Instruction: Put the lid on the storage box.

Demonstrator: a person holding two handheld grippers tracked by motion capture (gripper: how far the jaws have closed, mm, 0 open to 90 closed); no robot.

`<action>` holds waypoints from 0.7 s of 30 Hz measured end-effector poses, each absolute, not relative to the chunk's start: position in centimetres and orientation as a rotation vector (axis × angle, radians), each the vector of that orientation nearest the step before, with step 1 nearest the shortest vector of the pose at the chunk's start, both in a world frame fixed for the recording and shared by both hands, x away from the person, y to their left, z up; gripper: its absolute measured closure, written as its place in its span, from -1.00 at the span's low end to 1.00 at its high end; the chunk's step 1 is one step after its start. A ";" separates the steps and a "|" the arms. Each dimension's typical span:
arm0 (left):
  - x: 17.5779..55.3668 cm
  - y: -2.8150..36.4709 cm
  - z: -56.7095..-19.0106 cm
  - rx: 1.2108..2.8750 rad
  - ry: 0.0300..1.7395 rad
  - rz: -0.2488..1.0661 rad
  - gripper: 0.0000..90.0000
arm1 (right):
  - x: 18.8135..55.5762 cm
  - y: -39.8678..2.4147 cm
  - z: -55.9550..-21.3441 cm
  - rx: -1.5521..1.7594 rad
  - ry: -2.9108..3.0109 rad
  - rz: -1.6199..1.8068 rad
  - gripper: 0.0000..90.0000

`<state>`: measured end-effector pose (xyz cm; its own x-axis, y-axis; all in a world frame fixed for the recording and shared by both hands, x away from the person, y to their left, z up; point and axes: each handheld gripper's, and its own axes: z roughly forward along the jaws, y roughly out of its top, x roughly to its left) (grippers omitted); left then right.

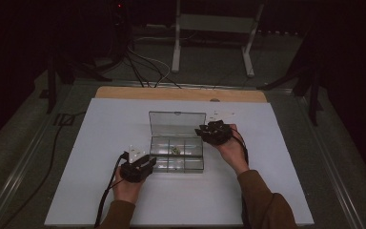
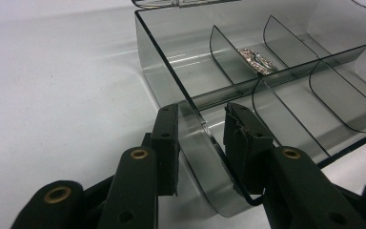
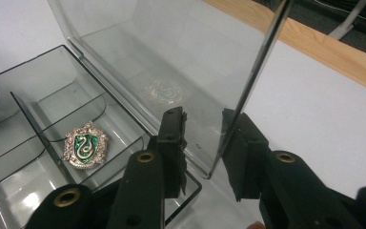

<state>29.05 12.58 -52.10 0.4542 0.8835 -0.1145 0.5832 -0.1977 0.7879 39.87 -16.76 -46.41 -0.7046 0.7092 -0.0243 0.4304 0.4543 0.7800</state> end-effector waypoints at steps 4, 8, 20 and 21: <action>29.1 12.6 -52.1 1.896 1.233 0.469 0.54 | 39.7 -16.8 -46.4 0.968 2.361 1.125 0.57; 29.1 12.6 -52.1 1.895 1.233 0.468 0.53 | 39.6 -16.9 -46.5 0.955 2.361 1.124 0.58; 29.0 12.6 -52.1 1.893 1.232 0.468 0.54 | 39.2 -16.8 -46.4 0.926 2.362 1.103 0.58; 29.0 12.6 -52.1 1.894 1.232 0.468 0.53 | 39.1 -16.8 -46.4 0.922 2.360 1.102 0.58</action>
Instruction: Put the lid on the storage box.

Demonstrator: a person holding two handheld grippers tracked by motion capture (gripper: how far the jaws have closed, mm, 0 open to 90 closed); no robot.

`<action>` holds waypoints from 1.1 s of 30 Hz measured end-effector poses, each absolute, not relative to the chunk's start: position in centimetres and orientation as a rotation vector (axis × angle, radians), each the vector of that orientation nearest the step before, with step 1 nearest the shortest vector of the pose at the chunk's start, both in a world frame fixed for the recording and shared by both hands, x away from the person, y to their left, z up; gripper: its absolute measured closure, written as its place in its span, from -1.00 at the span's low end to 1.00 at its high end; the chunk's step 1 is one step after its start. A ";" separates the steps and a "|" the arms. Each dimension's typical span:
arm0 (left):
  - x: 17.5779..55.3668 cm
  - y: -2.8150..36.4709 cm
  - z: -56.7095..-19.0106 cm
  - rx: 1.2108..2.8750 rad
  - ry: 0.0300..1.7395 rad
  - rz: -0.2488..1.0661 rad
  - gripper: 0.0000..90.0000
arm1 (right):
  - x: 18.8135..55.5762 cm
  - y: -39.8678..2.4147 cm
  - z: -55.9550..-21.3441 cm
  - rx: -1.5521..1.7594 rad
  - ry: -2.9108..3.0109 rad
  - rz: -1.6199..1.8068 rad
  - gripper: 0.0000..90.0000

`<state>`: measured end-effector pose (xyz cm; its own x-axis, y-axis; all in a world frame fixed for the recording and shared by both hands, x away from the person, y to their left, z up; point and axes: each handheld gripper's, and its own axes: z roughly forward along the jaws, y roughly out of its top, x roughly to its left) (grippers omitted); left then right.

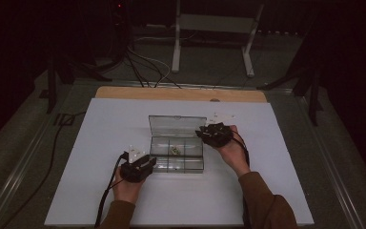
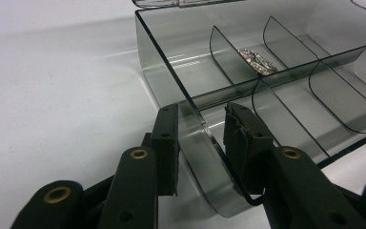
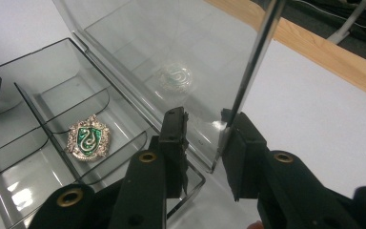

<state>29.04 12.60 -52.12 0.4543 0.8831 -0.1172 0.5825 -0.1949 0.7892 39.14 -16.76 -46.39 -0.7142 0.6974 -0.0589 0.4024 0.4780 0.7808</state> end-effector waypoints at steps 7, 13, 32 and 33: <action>29.0 12.6 -52.1 1.894 1.231 0.469 0.53 | 38.9 -16.8 -46.5 0.922 2.353 1.103 0.58; 29.0 12.6 -52.1 1.892 1.231 0.466 0.53 | 38.7 -16.7 -46.4 0.908 2.349 1.094 0.58; 29.0 12.7 -52.1 1.891 1.232 0.460 0.53 | 38.1 -16.7 -46.4 0.861 2.356 1.067 0.57; 29.0 12.7 -52.1 1.891 1.232 0.460 0.53 | 38.1 -16.7 -46.4 0.861 2.356 1.067 0.57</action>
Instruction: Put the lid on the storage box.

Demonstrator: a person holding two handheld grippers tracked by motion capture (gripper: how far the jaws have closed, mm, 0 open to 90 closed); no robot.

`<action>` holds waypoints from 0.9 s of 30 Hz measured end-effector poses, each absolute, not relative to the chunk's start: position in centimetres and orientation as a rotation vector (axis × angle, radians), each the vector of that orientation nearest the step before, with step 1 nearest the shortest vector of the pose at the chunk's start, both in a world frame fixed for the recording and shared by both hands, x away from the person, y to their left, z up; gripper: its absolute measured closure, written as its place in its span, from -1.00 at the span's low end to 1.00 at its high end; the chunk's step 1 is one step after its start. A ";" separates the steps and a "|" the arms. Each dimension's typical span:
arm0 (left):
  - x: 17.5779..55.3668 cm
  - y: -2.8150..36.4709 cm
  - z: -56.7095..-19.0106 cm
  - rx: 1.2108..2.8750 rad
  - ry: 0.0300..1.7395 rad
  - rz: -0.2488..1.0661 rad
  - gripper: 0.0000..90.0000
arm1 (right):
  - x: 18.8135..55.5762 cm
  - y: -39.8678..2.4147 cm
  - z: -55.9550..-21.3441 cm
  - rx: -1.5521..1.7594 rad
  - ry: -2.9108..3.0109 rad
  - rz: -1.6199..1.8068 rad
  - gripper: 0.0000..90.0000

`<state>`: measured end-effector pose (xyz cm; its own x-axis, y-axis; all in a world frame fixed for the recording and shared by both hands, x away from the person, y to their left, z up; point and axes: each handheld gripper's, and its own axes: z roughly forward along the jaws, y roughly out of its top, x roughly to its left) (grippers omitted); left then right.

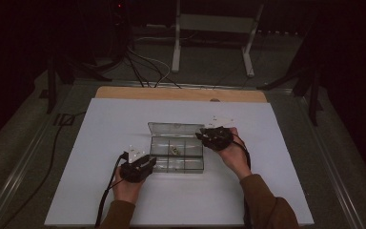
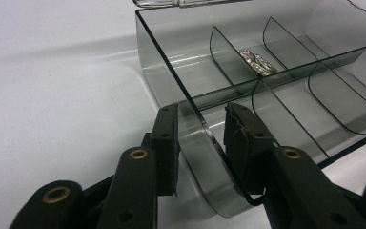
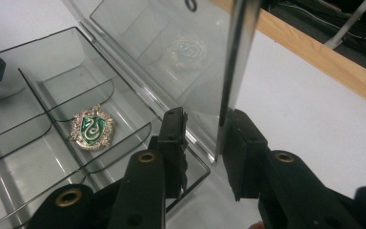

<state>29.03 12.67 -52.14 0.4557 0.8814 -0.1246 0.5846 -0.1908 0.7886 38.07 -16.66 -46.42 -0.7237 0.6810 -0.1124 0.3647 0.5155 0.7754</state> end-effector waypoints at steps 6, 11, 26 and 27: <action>29.0 12.7 -52.1 1.891 1.233 0.461 0.53 | 37.8 -16.7 -46.5 0.853 2.350 1.066 0.57; 29.0 12.7 -52.1 1.891 1.234 0.462 0.52 | 37.6 -16.7 -46.6 0.847 2.349 1.068 0.56; 29.0 12.8 -52.1 1.890 1.238 0.459 0.48 | 37.0 -16.8 -46.8 0.821 2.350 1.055 0.50; 29.1 12.8 -52.1 1.890 1.241 0.461 0.47 | 36.9 -16.8 -46.8 0.821 2.350 1.055 0.50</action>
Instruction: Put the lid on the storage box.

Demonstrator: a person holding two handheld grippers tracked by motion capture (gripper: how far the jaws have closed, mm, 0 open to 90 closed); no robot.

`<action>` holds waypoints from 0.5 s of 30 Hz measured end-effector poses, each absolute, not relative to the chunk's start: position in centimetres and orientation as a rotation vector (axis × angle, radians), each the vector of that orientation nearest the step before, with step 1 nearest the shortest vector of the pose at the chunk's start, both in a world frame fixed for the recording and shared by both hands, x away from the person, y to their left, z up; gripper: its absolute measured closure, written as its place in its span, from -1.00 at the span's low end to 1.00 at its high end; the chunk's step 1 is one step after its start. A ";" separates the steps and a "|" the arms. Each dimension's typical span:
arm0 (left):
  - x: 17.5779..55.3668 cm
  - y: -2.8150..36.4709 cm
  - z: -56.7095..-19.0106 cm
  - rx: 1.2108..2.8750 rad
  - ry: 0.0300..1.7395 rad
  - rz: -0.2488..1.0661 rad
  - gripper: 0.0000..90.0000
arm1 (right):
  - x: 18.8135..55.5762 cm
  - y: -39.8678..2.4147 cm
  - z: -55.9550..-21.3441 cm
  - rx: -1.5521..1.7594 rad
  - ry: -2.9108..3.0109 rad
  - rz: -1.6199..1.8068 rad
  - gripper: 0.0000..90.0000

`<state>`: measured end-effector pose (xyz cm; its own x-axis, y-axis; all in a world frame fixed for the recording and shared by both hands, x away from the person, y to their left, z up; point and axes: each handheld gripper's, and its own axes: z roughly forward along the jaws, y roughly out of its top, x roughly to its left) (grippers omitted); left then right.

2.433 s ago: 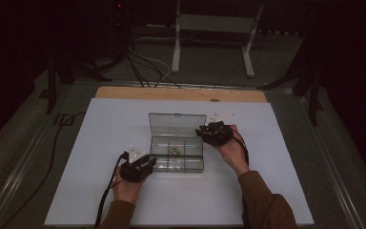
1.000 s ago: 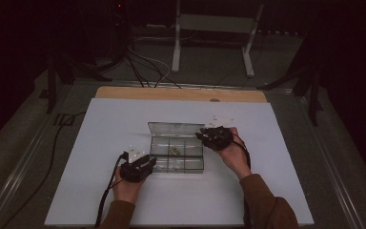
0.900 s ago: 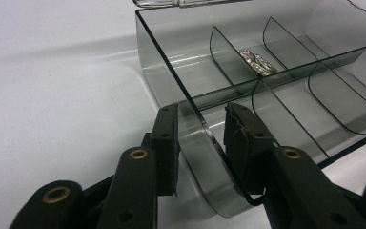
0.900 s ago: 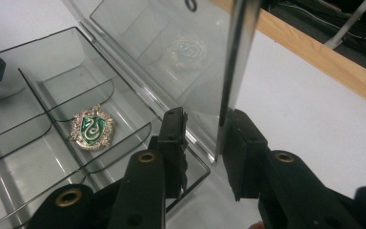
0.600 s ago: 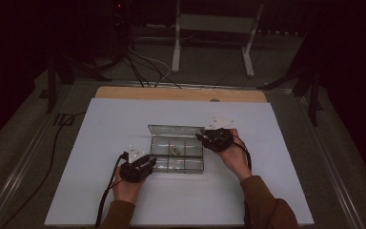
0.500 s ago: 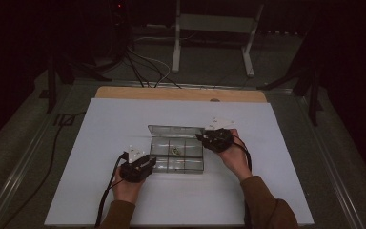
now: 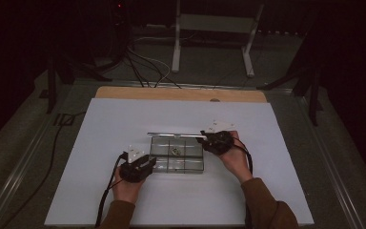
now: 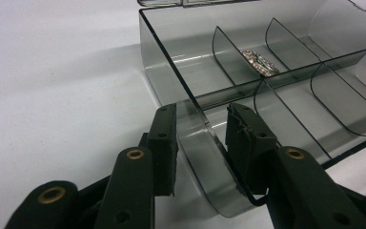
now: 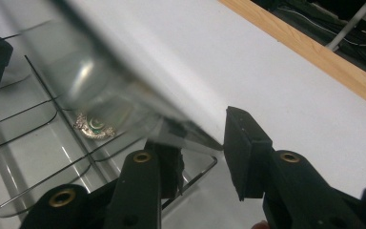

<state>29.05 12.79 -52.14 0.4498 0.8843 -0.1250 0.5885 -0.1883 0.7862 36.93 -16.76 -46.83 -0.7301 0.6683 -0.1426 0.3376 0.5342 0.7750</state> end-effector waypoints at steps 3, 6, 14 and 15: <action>29.1 12.8 -52.1 1.887 1.246 0.466 0.41 | 36.8 -16.8 -46.9 0.822 2.354 1.054 0.48; 29.1 12.9 -52.1 1.886 1.251 0.472 0.35 | 36.7 -16.8 -47.0 0.814 2.357 1.049 0.47; 29.1 13.1 -51.8 1.881 1.260 0.484 0.22 | 36.2 -17.0 -47.3 0.817 2.356 1.054 0.49; 29.1 13.1 -51.7 1.875 1.260 0.486 0.19 | 36.2 -17.1 -47.3 0.826 2.356 1.064 0.49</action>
<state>29.08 13.14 -51.75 0.4280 0.8961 -0.1173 0.5855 -0.1760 0.7913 36.18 -17.09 -47.33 -0.7328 0.6675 -0.1320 0.3421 0.5292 0.7764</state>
